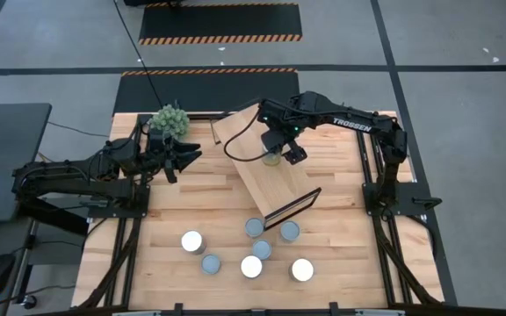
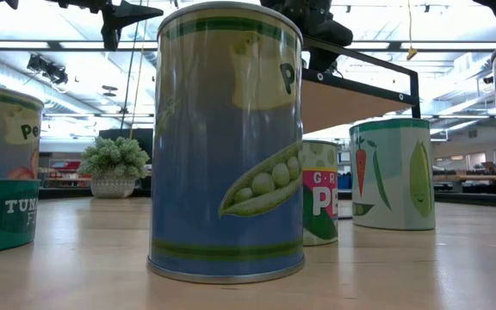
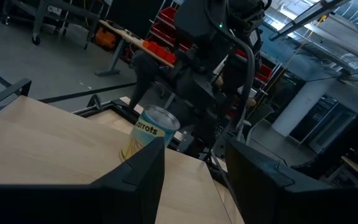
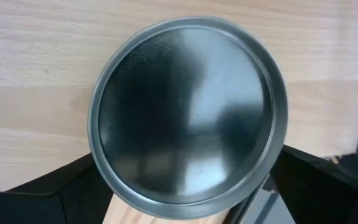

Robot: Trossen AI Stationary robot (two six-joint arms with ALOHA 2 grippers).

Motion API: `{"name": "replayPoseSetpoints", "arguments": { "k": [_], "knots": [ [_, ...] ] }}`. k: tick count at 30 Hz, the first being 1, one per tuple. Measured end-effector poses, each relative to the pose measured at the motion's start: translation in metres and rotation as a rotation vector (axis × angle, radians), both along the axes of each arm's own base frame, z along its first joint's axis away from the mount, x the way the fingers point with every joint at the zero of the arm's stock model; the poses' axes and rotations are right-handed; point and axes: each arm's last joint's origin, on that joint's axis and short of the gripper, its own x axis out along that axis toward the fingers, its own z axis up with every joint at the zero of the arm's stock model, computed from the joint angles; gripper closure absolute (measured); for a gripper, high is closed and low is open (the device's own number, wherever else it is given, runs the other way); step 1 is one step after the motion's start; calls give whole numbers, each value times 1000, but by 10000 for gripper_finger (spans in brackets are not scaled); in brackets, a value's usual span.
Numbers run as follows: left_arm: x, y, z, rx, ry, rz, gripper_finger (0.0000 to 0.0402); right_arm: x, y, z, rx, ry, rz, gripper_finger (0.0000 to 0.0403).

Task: Pick and place cans onto a shelf
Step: Put the blue-yellow can on the shelf

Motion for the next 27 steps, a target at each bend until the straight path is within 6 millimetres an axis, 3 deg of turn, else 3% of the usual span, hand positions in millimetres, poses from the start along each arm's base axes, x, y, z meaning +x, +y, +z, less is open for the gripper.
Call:
{"name": "replayPoseSetpoints", "arguments": {
  "k": [12,19,27],
  "knots": [
    [0,0,0,0,0,0,228,-1,-1,1,-9,-3,-82,4],
    [0,0,0,0,0,0,228,-12,-1,14,-60,-29,-117,4],
    [0,0,0,-7,-3,-2,228,-39,7,30,52,-25,-401,4]
  ]
}}
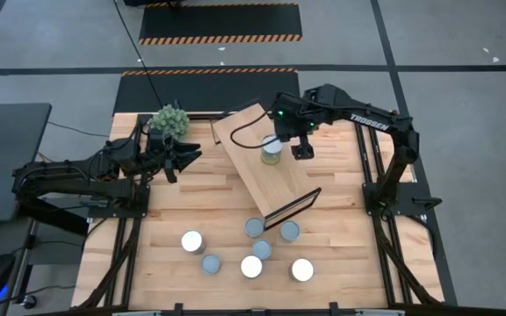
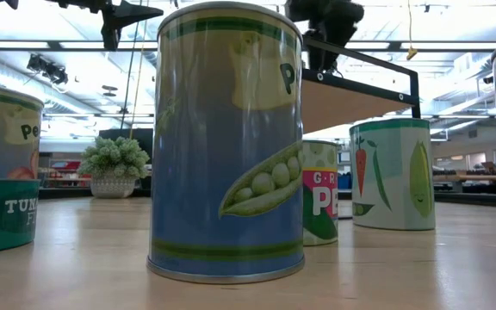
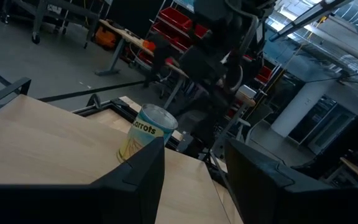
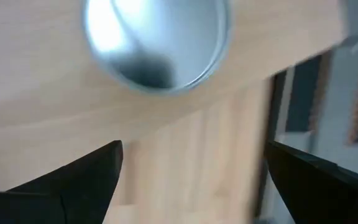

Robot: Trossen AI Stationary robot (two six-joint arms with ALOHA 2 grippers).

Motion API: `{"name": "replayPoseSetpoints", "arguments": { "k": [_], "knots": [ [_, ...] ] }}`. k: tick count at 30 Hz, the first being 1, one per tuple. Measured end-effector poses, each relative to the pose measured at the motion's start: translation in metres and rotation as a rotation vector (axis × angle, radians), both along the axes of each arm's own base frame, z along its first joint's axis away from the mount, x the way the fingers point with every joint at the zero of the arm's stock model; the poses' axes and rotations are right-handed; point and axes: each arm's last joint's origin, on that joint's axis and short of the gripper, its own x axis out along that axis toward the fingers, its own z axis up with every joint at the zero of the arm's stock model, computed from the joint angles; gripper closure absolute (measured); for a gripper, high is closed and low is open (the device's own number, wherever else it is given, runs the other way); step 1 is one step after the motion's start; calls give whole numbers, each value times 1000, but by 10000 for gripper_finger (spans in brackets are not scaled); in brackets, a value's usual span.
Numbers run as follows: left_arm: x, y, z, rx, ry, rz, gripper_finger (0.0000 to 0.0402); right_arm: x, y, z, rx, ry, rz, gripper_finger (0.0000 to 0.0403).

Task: Pick and place cans onto a shelf
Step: Put the blue-yellow can on the shelf

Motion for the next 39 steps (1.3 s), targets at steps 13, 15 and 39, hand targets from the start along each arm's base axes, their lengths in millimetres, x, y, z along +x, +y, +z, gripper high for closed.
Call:
{"name": "replayPoseSetpoints", "arguments": {
  "k": [13,15,39],
  "knots": [
    [0,0,0,8,2,-1,228,12,35,-11,334,-78,-298,5],
    [0,0,0,8,2,-1,228,17,42,-17,358,-93,-309,5],
    [0,0,1,0,-7,-1,228,41,35,-46,207,-249,-305,41]
  ]
}}
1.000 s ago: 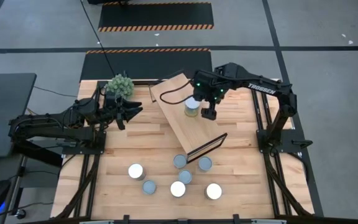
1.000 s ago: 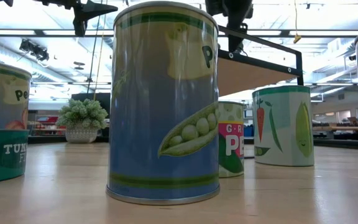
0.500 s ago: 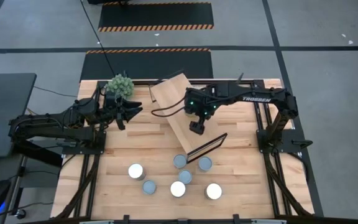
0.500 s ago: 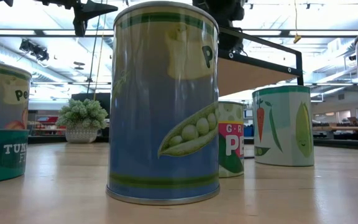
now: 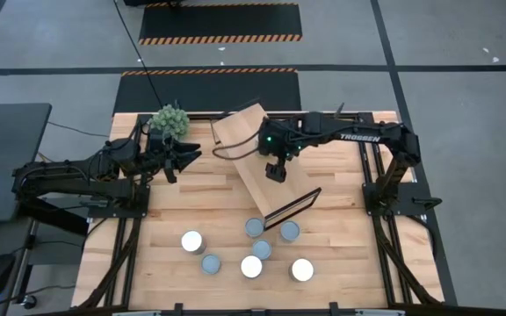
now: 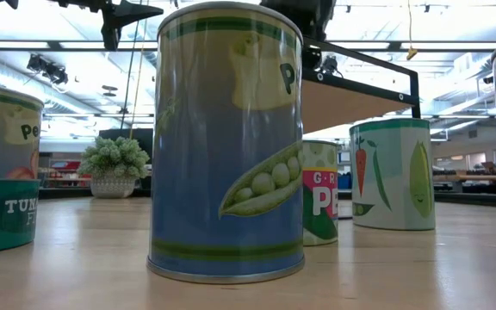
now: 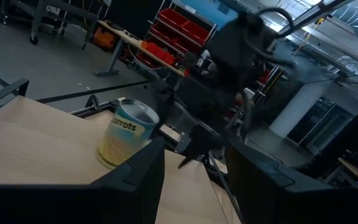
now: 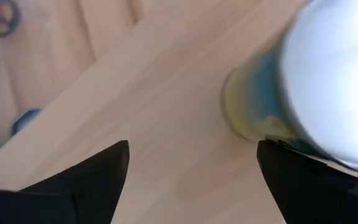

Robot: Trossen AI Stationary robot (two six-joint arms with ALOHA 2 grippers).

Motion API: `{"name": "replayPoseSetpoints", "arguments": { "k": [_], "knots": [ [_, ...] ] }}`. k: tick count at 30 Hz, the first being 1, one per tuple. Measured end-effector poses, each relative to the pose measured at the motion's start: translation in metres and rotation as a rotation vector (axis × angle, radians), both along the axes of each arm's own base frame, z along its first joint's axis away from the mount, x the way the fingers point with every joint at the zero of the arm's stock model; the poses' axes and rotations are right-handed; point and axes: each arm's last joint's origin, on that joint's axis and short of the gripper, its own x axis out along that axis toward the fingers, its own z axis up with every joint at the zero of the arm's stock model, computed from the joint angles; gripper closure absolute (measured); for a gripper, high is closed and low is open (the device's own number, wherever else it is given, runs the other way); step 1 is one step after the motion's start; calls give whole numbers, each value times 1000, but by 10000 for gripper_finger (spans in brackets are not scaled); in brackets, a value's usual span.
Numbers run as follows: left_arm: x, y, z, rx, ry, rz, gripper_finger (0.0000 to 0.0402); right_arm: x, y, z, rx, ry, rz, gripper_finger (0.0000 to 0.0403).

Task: Pick and place cans onto a shelf
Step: Put the blue-yellow can on the shelf

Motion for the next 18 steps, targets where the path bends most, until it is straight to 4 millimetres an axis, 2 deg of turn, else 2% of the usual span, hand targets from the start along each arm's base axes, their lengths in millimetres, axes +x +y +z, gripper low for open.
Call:
{"name": "replayPoseSetpoints", "arguments": {
  "k": [9,18],
  "knots": [
    [0,0,0,-6,-2,-1,228,-1,-34,2,-49,-51,-84,41],
    [0,0,0,-25,-8,-1,228,-4,-34,0,-81,-15,-197,44]
  ]
}}
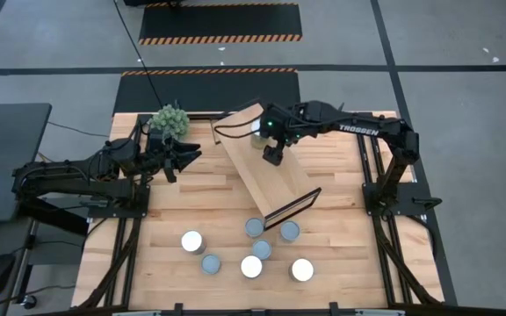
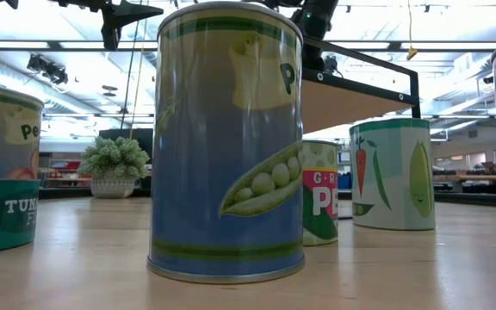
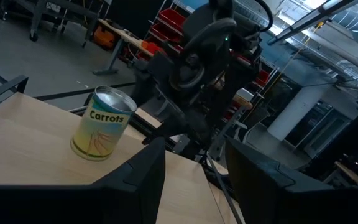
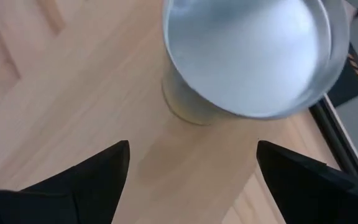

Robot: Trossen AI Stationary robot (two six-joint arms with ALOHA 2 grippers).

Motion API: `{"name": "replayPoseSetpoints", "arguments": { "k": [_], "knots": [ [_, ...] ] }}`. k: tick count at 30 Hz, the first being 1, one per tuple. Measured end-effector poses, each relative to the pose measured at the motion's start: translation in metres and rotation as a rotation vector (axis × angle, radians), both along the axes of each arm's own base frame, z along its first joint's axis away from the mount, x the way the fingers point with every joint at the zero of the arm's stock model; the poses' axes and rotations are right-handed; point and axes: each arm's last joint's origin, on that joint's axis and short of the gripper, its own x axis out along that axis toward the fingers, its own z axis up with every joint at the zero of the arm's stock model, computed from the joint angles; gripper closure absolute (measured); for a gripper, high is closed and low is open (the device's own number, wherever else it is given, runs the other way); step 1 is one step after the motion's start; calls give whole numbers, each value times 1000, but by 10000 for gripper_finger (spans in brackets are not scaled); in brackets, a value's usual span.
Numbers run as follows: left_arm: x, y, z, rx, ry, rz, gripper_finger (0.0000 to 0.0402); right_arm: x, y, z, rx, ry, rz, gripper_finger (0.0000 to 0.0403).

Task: Pick and place cans onto a shelf
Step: Put the blue-yellow can on the shelf

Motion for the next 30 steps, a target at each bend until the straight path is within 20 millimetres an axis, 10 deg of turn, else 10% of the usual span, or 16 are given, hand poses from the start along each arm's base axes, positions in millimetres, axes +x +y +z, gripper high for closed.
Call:
{"name": "replayPoseSetpoints", "arguments": {
  "k": [30],
  "knots": [
    [0,0,0,0,0,0,228,-20,33,-13,-283,-281,-151,48]
  ]
}}
